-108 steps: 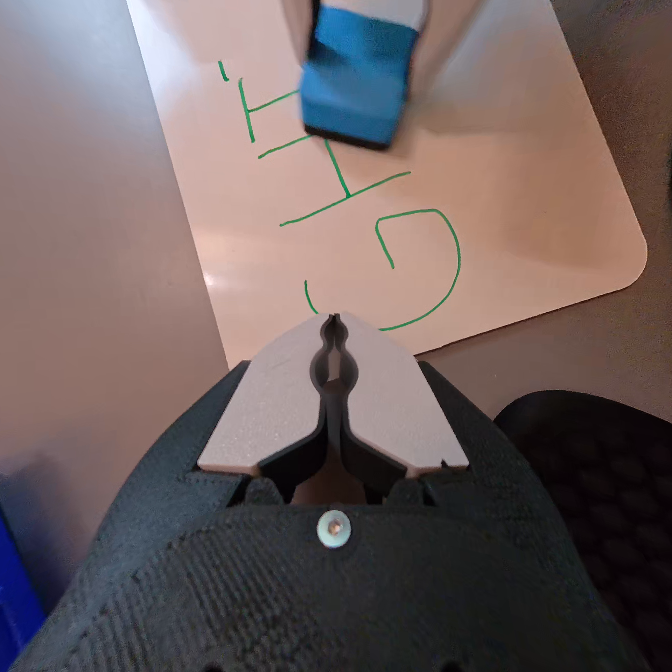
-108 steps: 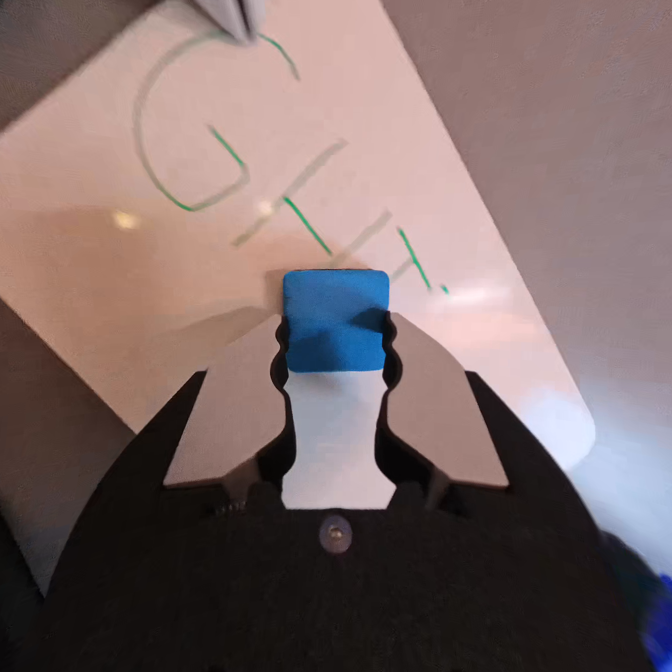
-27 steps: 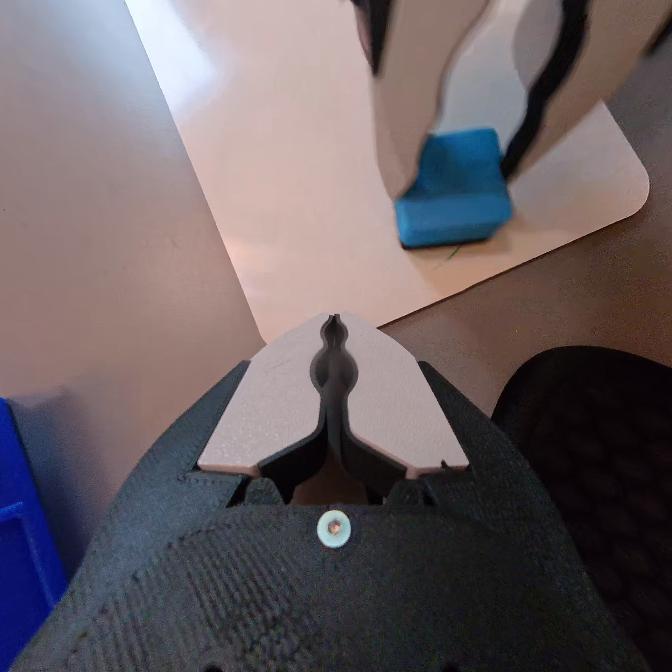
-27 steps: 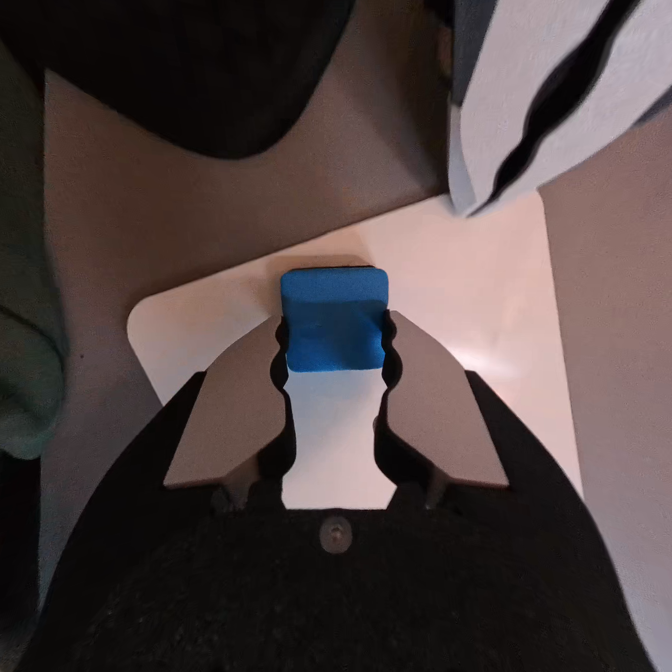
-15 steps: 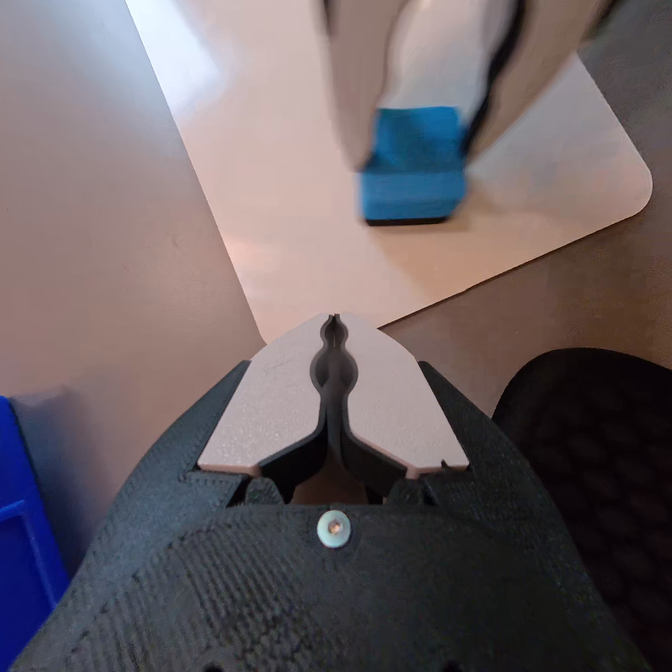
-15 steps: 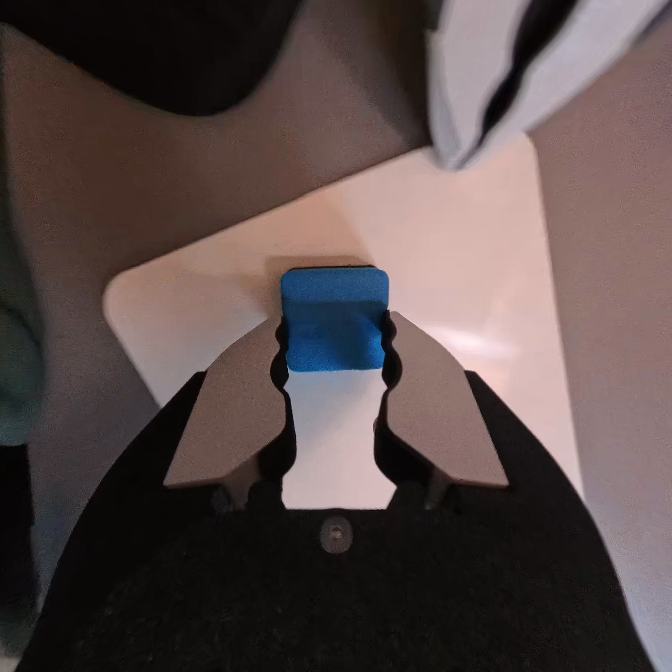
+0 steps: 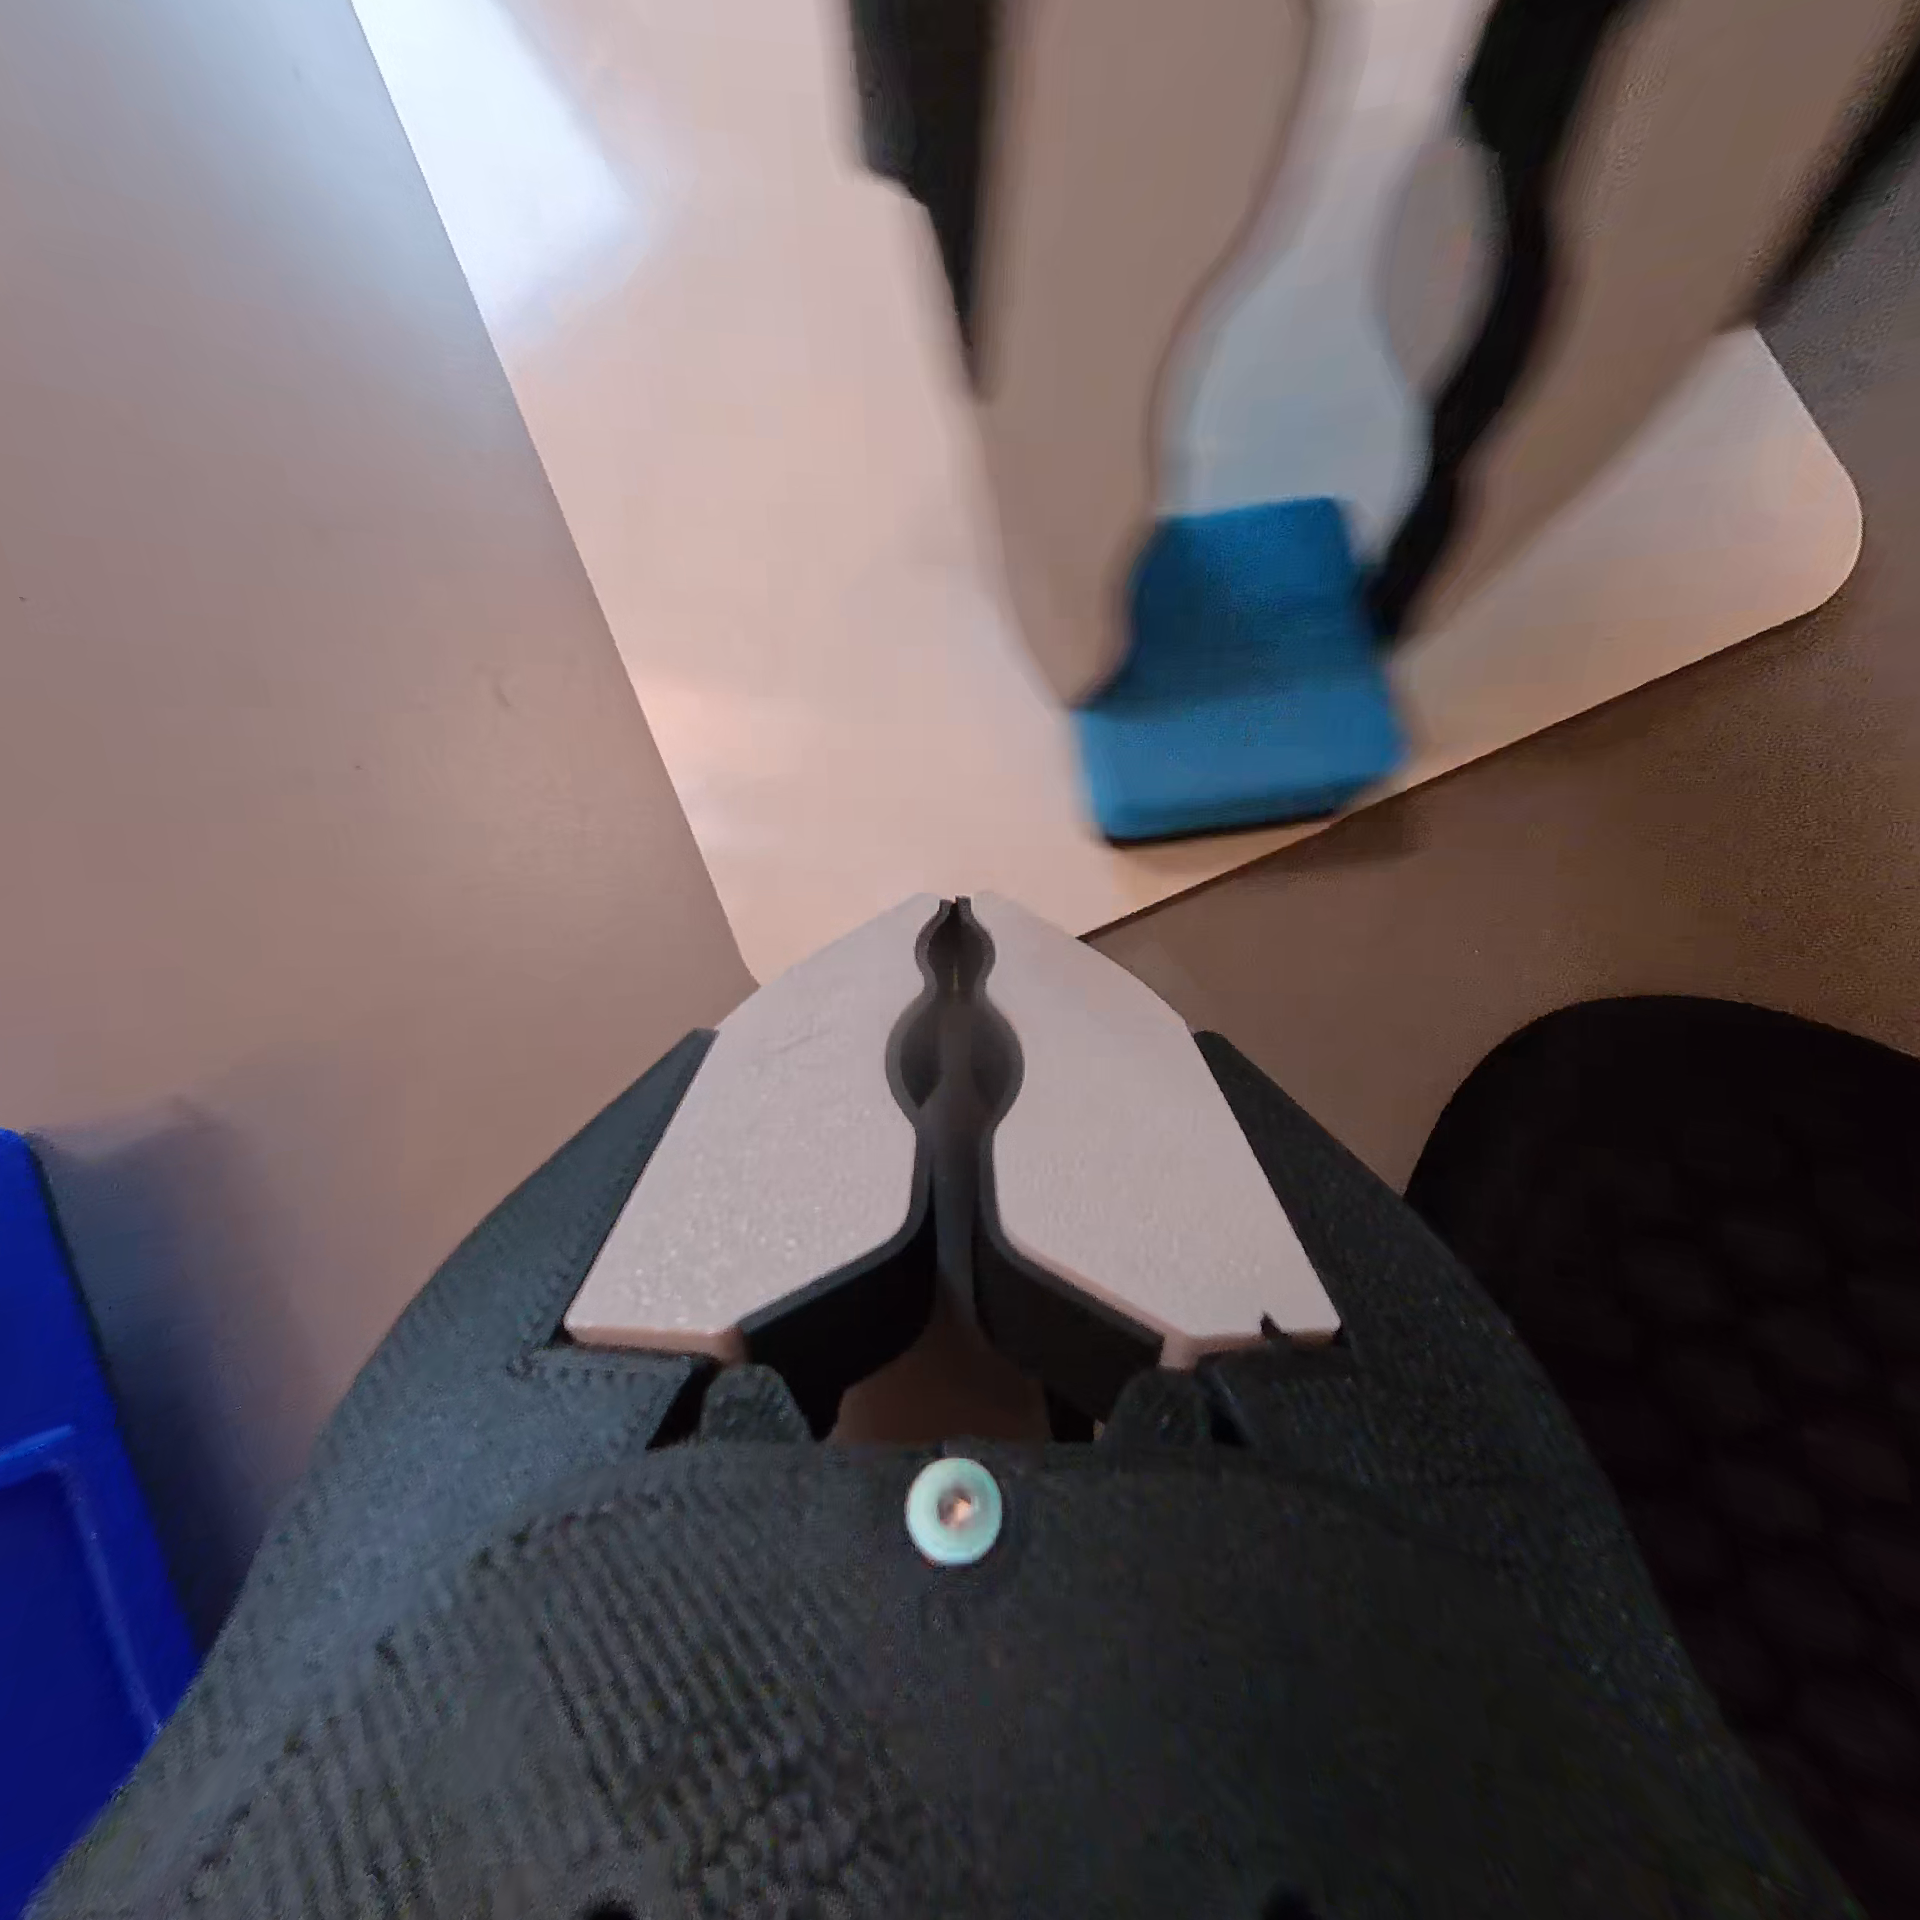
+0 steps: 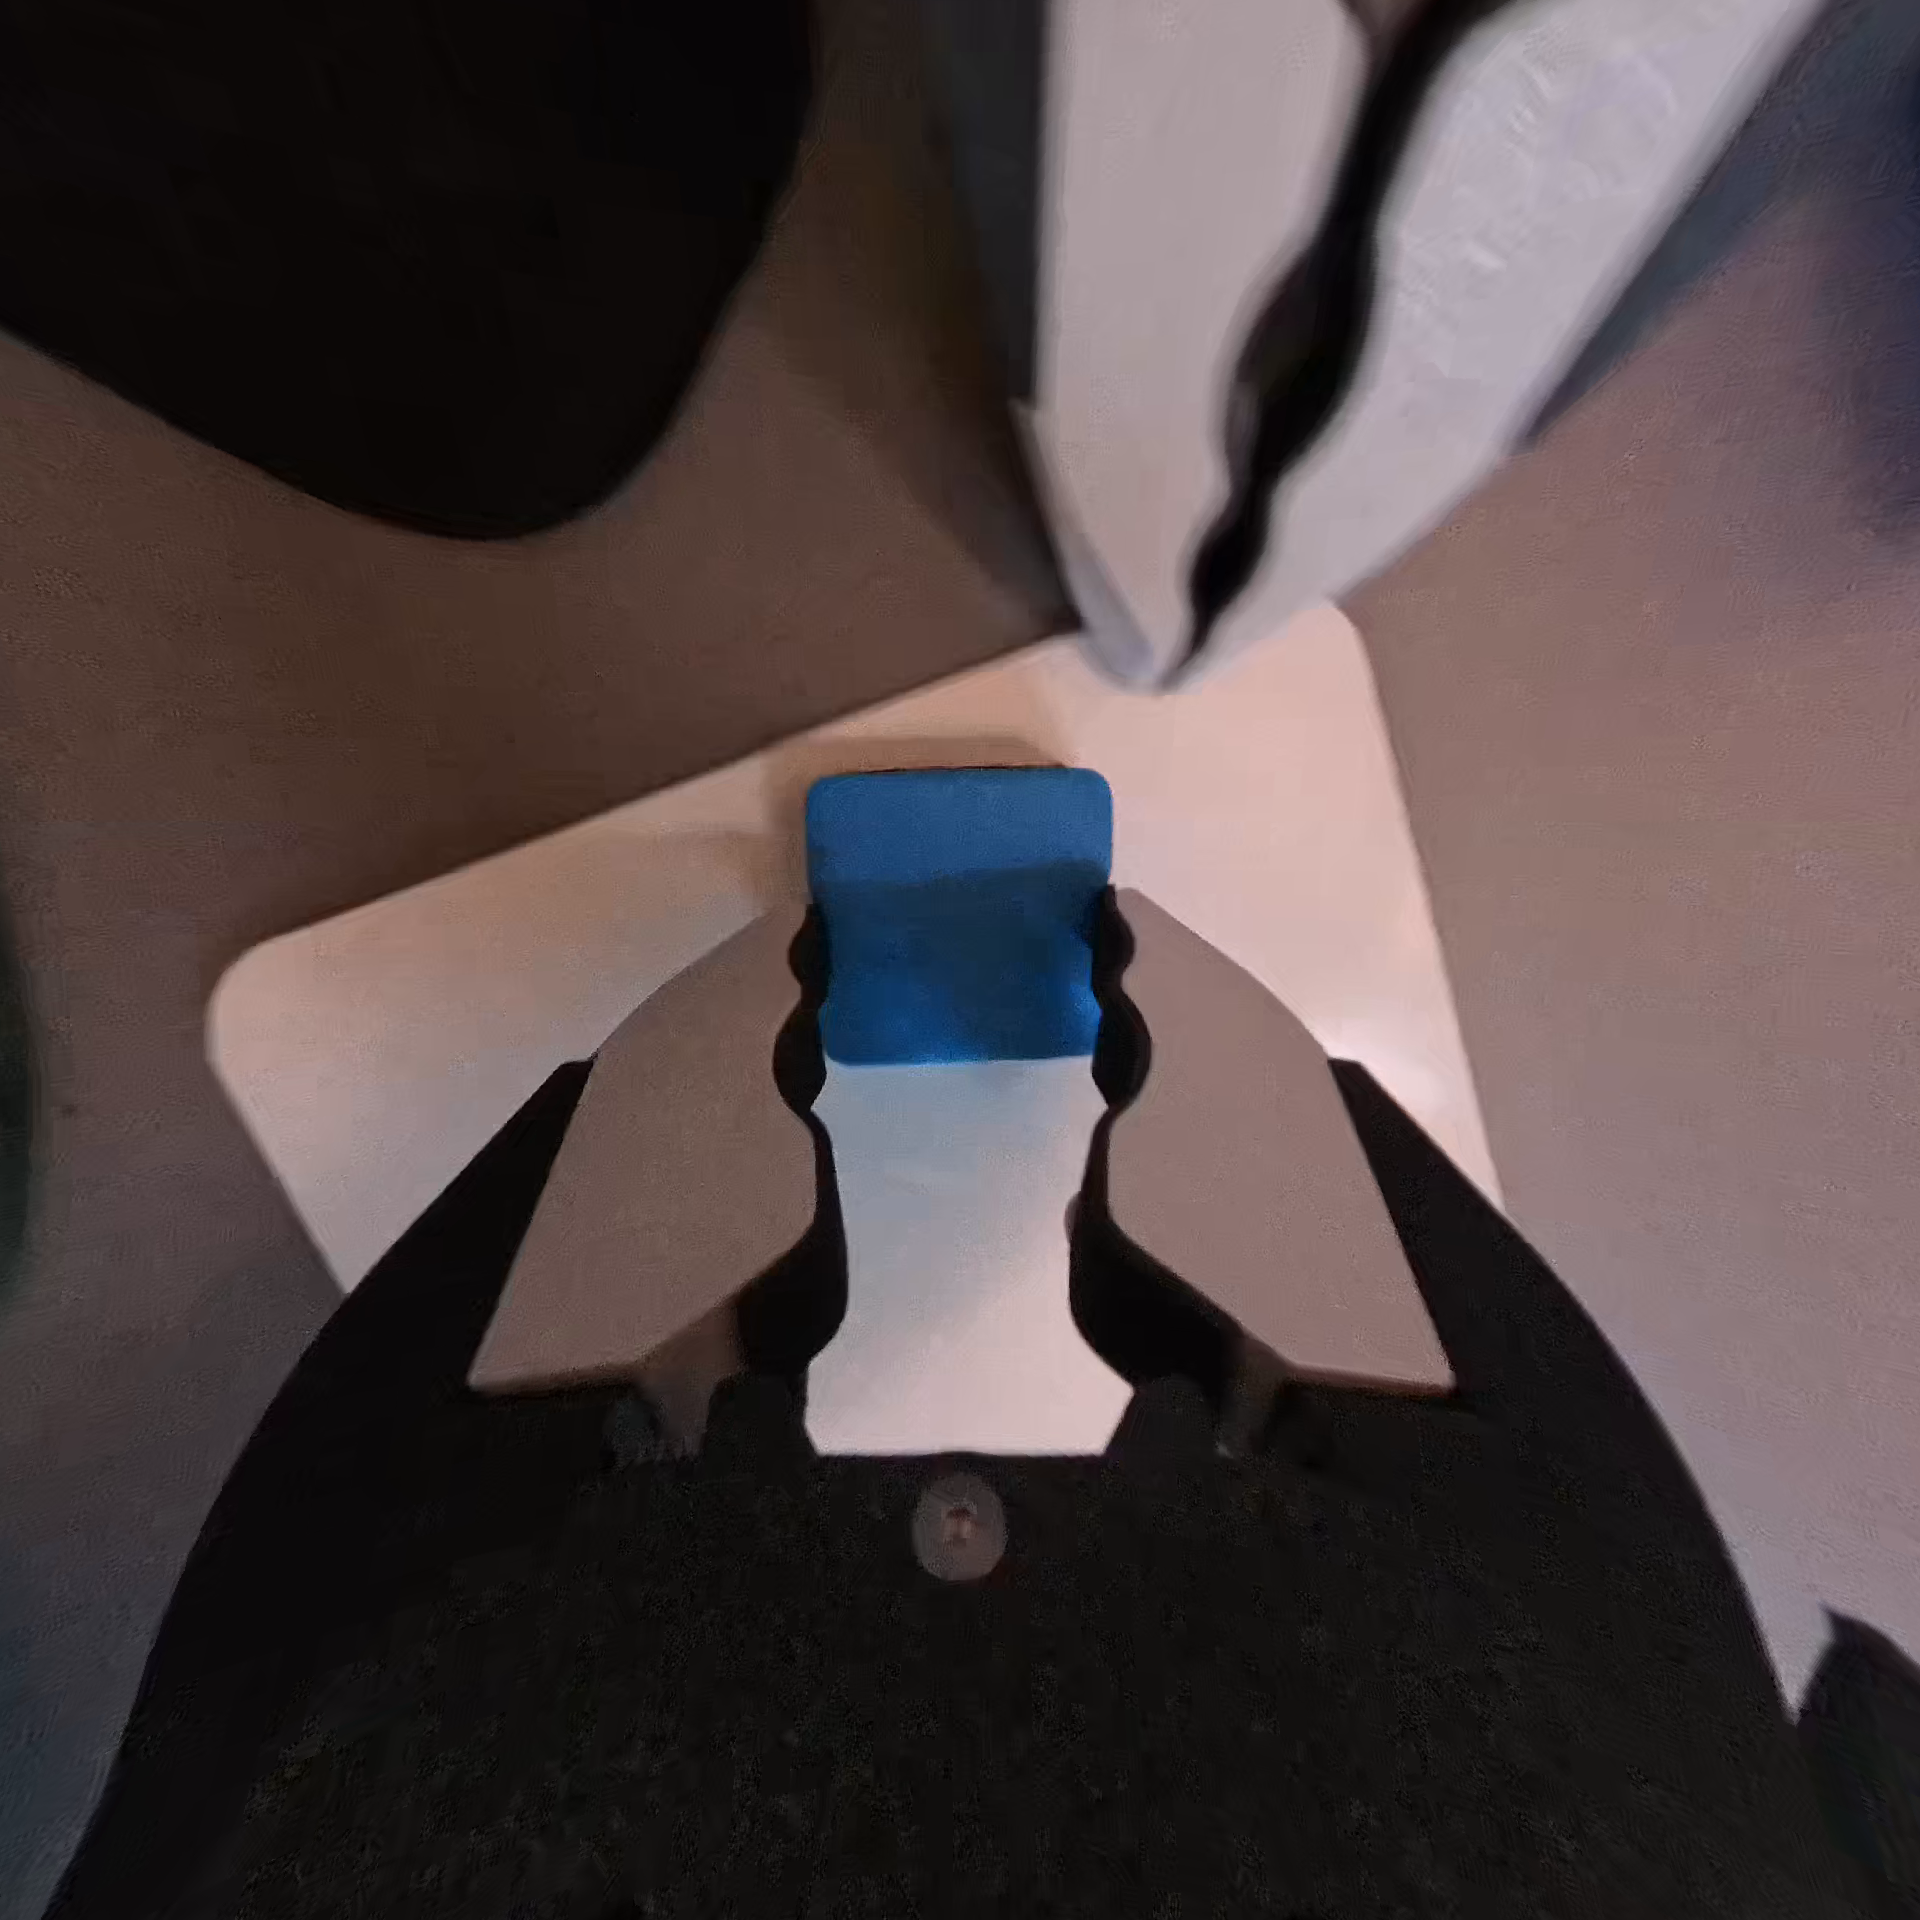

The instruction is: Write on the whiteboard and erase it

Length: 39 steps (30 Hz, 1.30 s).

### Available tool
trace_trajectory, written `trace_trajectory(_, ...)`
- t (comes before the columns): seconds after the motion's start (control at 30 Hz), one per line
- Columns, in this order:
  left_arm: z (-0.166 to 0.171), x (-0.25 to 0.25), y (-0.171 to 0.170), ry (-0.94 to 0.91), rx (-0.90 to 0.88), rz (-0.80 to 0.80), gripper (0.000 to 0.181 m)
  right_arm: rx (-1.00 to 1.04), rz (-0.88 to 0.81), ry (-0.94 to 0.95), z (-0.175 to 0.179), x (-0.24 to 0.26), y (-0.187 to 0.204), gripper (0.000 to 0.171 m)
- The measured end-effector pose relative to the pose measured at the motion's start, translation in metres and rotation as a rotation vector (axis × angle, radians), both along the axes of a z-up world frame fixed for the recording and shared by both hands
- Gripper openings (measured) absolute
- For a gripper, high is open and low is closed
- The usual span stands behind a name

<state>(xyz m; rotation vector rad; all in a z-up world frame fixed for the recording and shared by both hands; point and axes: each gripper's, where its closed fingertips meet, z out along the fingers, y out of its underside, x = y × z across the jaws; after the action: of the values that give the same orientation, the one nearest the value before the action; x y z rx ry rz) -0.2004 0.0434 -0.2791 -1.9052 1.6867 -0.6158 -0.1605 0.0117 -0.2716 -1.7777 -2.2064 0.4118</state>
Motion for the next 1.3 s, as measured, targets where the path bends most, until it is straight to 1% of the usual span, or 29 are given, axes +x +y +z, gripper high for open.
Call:
trace_trajectory(0.07,0.000,0.000,0.000,0.001,0.001,-0.001,0.001,-0.029,0.094,-0.011,0.000,0.008,-0.034,0.050)
trace_trajectory(0.1,0.000,0.000,0.000,0.000,-0.001,-0.001,0.001,-0.045,0.098,-0.025,0.001,0.019,-0.038,0.050)
trace_trajectory(0.13,0.000,0.000,0.000,-0.001,-0.003,-0.002,0.001,-0.068,0.054,-0.042,0.001,0.030,-0.030,0.050)
trace_trajectory(0.17,0.000,0.000,0.000,-0.001,-0.004,-0.003,0.001,-0.058,-0.025,-0.063,0.001,0.038,-0.007,0.050)
trace_trajectory(0.2,0.000,0.000,0.000,0.000,-0.003,-0.002,0.001,-0.003,-0.098,-0.079,0.001,0.042,0.025,0.050)
trace_trajectory(0.23,0.000,0.000,0.000,-0.001,-0.004,-0.002,0.001,0.014,-0.149,-0.068,0.000,0.038,0.051,0.050)
trace_trajectory(0.27,0.000,0.000,0.000,-0.002,-0.007,0.000,0.000,-0.008,-0.198,-0.038,0.001,0.024,0.066,0.050)
trace_trajectory(0.3,0.000,0.000,0.001,-0.004,-0.009,0.001,0.000,-0.001,-0.206,-0.013,0.001,0.006,0.073,0.050)
trace_trajectory(0.37,0.001,-0.001,-0.003,-0.016,-0.008,-0.032,0.001,0.013,-0.121,0.016,0.001,-0.024,0.058,0.050)
trace_trajectory(0.43,0.000,-0.004,-0.002,-0.017,-0.044,-0.001,0.000,-0.006,-0.076,0.004,0.001,-0.019,0.039,0.050)
trace_trajectory(0.47,0.000,-0.004,-0.002,-0.016,-0.036,-0.011,0.001,-0.014,-0.060,-0.007,0.001,-0.008,0.033,0.050)
trace_trajectory(0.5,0.000,-0.004,-0.003,-0.013,-0.032,-0.014,0.001,-0.012,-0.066,-0.020,0.000,0.004,0.035,0.050)
trace_trajectory(0.57,0.000,-0.004,-0.003,-0.014,-0.034,-0.016,0.001,0.004,-0.173,-0.043,0.000,0.029,0.065,0.050)
trace_trajectory(0.63,0.000,-0.004,-0.003,-0.014,-0.034,-0.015,0.001,0.004,-0.305,0.011,0.000,0.038,0.099,0.050)
trace_trajectory(0.7,0.000,-0.004,-0.003,-0.010,-0.028,-0.012,0.001,0.003,-0.357,0.073,0.001,0.045,0.111,0.050)
trace_trajectory(0.73,0.000,-0.004,-0.003,-0.009,-0.027,-0.011,0.001,0.022,-0.375,0.061,0.000,0.057,0.116,0.050)
trace_trajectory(0.8,0.000,-0.004,-0.003,-0.007,-0.027,-0.009,0.001,0.029,-0.493,0.002,0.000,0.099,0.138,0.050)
trace_trajectory(0.87,0.000,-0.004,-0.003,-0.007,-0.026,-0.008,0.001,0.029,-0.663,-0.042,0.000,0.155,0.165,0.050)
trace_trajectory(0.9,0.000,-0.004,-0.003,-0.006,-0.025,-0.006,0.001,0.026,-0.726,-0.047,0.000,0.178,0.170,0.050)
trace_trajectory(0.93,0.000,-0.004,-0.003,-0.006,-0.025,-0.005,0.001,0.022,-0.761,-0.045,0.000,0.195,0.166,0.050)
trace_trajectory(1.0,0.000,-0.003,-0.004,-0.007,-0.028,-0.005,0.001,0.027,-0.776,-0.034,0.000,0.212,0.140,0.050)
trace_trajectory(1.07,0.000,-0.003,-0.004,-0.008,-0.035,-0.005,0.001,0.023,-0.763,-0.053,0.001,0.224,0.099,0.051)
trace_trajectory(1.2,0.000,0.000,-0.006,-0.008,-0.033,-0.012,0.001,0.011,-0.678,-0.098,0.001,0.235,0.010,0.051)
trace_trajectory(1.27,0.000,0.001,-0.009,-0.005,-0.031,-0.022,0.001,0.034,-0.665,-0.121,0.002,0.240,-0.014,0.051)
trace_trajectory(1.3,0.000,0.002,-0.010,-0.001,-0.026,-0.026,0.001,0.030,-0.673,-0.119,0.001,0.241,-0.018,0.051)
